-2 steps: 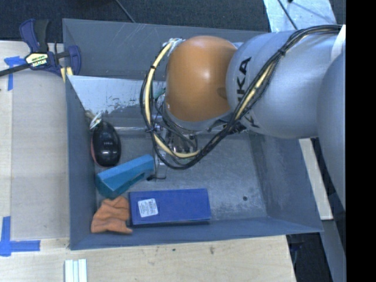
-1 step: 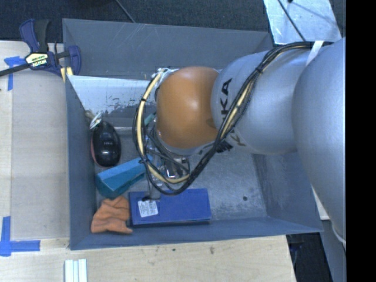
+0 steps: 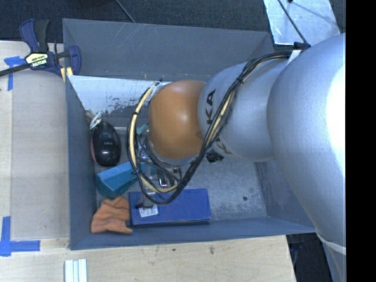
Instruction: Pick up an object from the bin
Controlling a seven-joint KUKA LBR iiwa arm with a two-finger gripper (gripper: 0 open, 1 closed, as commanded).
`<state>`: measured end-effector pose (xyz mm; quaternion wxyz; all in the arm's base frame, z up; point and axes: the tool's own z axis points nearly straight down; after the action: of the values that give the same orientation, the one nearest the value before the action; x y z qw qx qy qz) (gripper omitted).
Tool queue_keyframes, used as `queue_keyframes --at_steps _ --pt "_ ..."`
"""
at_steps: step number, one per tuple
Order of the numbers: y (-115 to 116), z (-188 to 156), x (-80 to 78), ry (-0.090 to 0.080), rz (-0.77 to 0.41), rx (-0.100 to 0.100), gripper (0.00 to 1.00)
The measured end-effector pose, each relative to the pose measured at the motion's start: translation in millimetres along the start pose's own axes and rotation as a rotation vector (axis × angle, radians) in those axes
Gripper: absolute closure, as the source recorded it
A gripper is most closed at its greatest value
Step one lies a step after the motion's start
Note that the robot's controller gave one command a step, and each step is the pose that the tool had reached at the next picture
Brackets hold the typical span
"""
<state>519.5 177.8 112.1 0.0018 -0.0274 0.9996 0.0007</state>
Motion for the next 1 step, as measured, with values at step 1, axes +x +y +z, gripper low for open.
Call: queue_keyframes --at_steps 1 --pt "-4.1 19.1 -20.6 -0.005 -0.053 -0.001 0.0"
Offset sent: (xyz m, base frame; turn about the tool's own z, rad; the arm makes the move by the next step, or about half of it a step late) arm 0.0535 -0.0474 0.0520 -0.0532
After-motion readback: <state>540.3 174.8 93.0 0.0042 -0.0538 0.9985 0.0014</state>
